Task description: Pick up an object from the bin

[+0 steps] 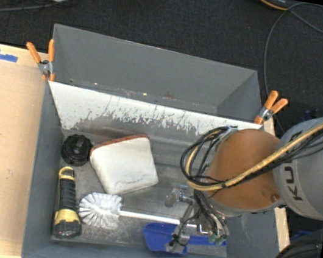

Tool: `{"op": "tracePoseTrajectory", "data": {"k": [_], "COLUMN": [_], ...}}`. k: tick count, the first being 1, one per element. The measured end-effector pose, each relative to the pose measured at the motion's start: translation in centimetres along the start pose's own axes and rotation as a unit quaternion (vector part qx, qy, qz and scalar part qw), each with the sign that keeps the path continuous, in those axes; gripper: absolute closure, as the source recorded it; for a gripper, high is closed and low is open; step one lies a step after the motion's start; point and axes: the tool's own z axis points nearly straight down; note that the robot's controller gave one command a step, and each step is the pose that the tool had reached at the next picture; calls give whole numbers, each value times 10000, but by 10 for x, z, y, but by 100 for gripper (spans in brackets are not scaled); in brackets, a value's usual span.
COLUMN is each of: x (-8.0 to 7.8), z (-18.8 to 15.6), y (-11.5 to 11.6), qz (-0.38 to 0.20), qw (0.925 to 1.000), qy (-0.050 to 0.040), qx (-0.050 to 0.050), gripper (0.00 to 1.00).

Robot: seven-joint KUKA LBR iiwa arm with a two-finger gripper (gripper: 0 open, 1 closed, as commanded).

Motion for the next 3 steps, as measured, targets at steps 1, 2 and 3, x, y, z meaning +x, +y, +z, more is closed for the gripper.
{"op": "tracePoseTrajectory", "data": {"k": [1, 2, 3], "x": [0, -6, -6], "z": [0, 72, 84], "y": [0, 28, 31], "qz": [0, 207, 160], "qw": [10000, 9998, 9998], "qy": [-3, 16, -94], "qx": [0, -6, -7], "gripper": [0, 0, 0]}}
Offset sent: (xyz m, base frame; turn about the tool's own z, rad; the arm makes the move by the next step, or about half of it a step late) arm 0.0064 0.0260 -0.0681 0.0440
